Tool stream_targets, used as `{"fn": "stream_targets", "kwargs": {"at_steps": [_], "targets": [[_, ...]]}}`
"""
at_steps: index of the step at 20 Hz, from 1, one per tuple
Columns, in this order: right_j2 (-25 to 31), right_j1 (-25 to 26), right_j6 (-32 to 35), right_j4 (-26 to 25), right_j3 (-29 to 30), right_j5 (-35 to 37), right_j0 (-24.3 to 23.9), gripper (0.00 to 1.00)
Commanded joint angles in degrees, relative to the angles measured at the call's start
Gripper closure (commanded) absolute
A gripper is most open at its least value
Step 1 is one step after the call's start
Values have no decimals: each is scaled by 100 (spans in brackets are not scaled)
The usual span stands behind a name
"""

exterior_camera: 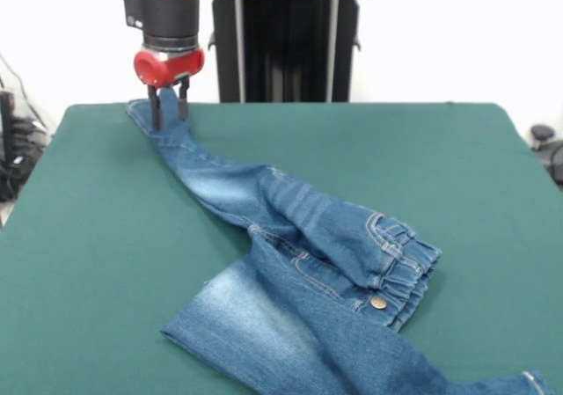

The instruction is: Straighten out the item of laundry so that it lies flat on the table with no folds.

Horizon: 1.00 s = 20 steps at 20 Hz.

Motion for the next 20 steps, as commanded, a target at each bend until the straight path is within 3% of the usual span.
{"fn": "stream_targets", "kwargs": {"at_steps": [1,9,20], "targets": [[422,-43,-72,94,-240,140,298,0],[713,-87,-451,610,-155,440,-120,0],[660,83,-406,564,-279,347,-145,0]]}}
